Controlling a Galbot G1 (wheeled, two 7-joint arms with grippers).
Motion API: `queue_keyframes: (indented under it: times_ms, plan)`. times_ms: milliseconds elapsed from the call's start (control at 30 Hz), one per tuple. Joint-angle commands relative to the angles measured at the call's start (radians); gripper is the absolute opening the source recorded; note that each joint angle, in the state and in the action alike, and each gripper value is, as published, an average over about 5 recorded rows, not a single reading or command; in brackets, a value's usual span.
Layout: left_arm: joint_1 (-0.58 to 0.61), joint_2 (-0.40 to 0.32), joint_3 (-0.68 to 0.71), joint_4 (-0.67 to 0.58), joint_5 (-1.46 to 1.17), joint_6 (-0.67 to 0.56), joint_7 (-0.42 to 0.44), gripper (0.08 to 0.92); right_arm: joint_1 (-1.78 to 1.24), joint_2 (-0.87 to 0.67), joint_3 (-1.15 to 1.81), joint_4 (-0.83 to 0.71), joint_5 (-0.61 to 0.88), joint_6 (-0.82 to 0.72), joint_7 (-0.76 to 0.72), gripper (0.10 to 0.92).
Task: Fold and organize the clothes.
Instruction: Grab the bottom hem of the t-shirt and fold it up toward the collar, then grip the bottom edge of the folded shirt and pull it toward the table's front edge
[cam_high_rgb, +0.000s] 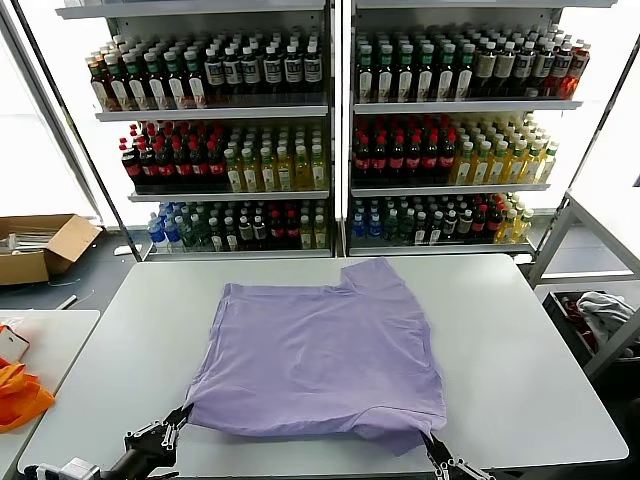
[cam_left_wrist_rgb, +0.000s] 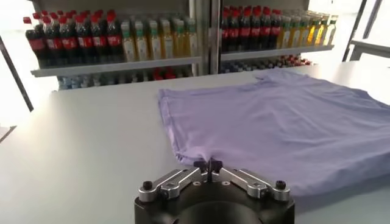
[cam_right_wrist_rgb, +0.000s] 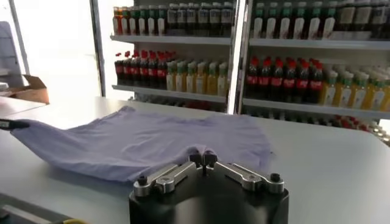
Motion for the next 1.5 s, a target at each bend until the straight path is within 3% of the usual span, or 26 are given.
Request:
queue_keyframes:
  times_ms: [33,367,800,1000,1200,1500]
  plan:
    - [-0.237,0.064,0.034,0.137,-0.020,0.030,0.059,0.102,0.283,-0.031,-0.007,-0.076,0.095,-0.094,0.085,0.108]
    - [-0.449,0.142,0.100,0.325,-0.043,0.048,0.082,0.102,0.574,-0.131,-0.102,-0.256,0.206,-0.174,0.155,0.108]
    - [-0.533,0.140,0.176,0.451,-0.036,0.045,0.054,0.102,0.857,-0.177,-0.299,-0.528,0.203,-0.227,0.160,0.125]
    - [-0.510,0.125,0.133,0.416,-0.063,0.036,0.002,0.133,0.816,-0.160,-0.272,-0.500,0.199,-0.242,0.171,0.277]
    - [-0.384,0.116,0.069,0.316,-0.069,0.022,-0.026,0.298,0.642,-0.140,-0.152,-0.363,0.176,-0.305,0.307,0.450]
    - [-0.251,0.047,0.081,0.277,-0.042,-0.014,-0.046,0.558,0.366,-0.087,-0.068,-0.296,0.093,-0.250,0.274,0.710]
